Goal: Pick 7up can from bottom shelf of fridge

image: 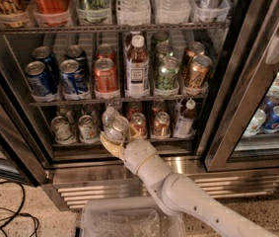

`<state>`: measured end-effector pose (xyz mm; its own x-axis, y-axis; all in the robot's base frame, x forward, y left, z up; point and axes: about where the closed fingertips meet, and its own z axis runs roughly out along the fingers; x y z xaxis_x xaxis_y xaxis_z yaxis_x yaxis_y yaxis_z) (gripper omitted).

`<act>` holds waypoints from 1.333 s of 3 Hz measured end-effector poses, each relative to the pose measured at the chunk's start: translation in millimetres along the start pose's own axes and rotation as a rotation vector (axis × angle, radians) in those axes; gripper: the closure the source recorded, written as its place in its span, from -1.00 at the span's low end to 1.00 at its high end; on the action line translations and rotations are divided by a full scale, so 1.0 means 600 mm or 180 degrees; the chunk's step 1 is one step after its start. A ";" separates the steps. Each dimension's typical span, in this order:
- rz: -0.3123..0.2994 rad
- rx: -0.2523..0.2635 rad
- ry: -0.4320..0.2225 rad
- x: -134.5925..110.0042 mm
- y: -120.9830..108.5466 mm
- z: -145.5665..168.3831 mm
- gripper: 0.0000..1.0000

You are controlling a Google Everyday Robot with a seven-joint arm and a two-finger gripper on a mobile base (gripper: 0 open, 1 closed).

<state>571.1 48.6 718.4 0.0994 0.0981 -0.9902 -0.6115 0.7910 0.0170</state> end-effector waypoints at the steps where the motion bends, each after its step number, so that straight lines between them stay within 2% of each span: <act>1: -0.0092 -0.0186 0.0316 -0.021 -0.040 -0.048 1.00; 2: -0.0333 -0.0476 0.0362 -0.057 0.000 -0.046 1.00; 3: -0.0342 -0.0486 0.0348 -0.062 0.001 -0.046 1.00; 4: -0.0443 -0.0627 0.0281 -0.100 0.004 -0.062 1.00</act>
Offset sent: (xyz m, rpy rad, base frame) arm -0.0075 -0.0344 0.0044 -0.0738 0.0558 0.0467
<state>534.1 22.3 772.9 0.1298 -0.0635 -0.9895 -0.7387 0.6595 -0.1392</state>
